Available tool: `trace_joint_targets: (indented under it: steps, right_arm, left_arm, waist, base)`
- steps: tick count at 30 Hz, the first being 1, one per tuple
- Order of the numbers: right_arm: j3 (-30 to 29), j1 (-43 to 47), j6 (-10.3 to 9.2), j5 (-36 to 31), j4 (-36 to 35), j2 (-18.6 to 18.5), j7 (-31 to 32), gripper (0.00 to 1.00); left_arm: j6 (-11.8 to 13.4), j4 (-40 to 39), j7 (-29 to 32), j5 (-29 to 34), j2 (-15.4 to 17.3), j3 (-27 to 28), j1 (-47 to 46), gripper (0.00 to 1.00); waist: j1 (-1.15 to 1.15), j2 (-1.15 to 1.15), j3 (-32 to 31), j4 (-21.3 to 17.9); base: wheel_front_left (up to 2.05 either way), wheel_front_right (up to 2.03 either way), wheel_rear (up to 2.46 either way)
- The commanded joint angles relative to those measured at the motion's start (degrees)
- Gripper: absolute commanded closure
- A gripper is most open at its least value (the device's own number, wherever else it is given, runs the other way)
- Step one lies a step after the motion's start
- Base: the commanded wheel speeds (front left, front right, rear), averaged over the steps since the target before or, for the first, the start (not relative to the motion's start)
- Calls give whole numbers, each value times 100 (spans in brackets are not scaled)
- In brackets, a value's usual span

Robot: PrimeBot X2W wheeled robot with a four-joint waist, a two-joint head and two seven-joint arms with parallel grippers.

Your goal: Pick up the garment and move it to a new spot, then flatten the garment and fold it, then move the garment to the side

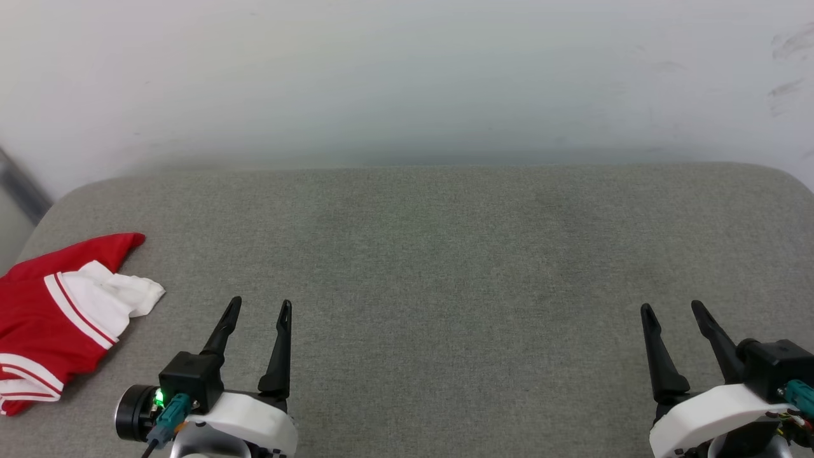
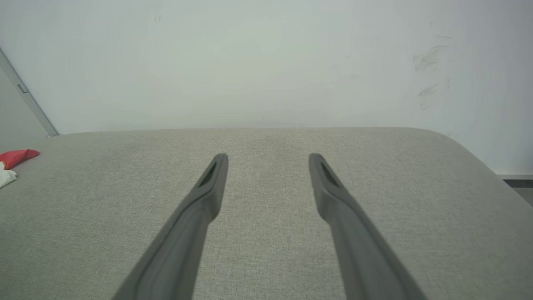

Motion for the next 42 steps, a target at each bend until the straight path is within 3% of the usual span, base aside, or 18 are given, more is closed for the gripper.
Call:
trace_joint_targets:
  steps: [1,13,23,32,42]
  right_arm:
    - [-3,65,0,-108,-60,23,-25,0]
    - [-29,79,-1,-457,-83,36,-109,0]
    - [-4,43,-1,-278,-9,36,-149,0]
    - [166,4,0,-284,-41,36,-164,0]
    - [577,-116,-1,-279,-169,35,-70,0]
  left_arm:
    - [-14,2,-57,117,-1,-11,44,0]
    - [-60,194,-184,427,-97,76,14,0]
    - [-104,291,-193,254,-192,207,-30,0]
    - [-43,368,-187,194,-243,408,-133,0]
    - [14,321,-187,218,-172,714,-21,0]
  waist:
    - [0,0,-1,0]
    - [0,0,16,3]
    - [0,0,29,50]
    - [0,0,44,629]
    - [0,0,34,1887]
  base:
    - [0,0,0]
    - [0,0,0]
    - [0,0,0]
    - [0,0,0]
    - [0,0,0]
